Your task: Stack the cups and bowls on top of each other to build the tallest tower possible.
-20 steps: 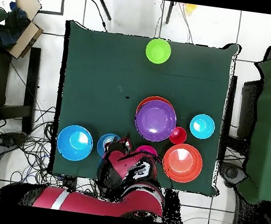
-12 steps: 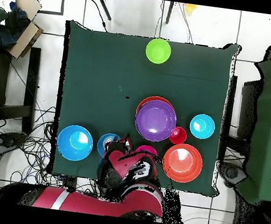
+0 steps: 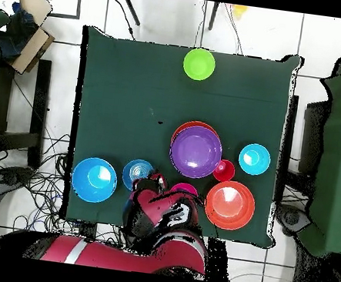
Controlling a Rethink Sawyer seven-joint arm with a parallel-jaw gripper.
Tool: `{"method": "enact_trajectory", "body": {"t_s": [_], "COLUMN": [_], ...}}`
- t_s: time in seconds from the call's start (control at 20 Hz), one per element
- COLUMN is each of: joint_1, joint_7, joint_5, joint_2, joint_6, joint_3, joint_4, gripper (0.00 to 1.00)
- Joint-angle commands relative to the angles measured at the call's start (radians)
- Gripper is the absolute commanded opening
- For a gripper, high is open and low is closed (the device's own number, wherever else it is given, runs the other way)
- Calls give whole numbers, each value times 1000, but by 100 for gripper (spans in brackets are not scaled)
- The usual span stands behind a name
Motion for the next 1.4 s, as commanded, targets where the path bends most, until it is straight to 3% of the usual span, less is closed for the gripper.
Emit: {"method": "enact_trajectory", "body": {"t_s": [0.05,0.2,0.3,0.4,0.45,0.55,0.8,0.95,1.4], "joint_1": [-41,-129,-184,-198,-188,-178,-62,-31,-29], "joint_7": [114,98,76,66,74,80,115,112,112], "joint_5": [15,10,45,71,68,59,51,48,50], "joint_2": [-75,-247,-357,-380,-365,-355,-181,-131,-120], "joint_6": [89,235,325,359,336,308,123,61,51], "joint_3": [111,218,295,324,311,301,145,102,95], "joint_4": [-44,50,101,105,96,82,-25,-41,-48], "gripper": [0,0,0,0,100,100,100,100,100]}}
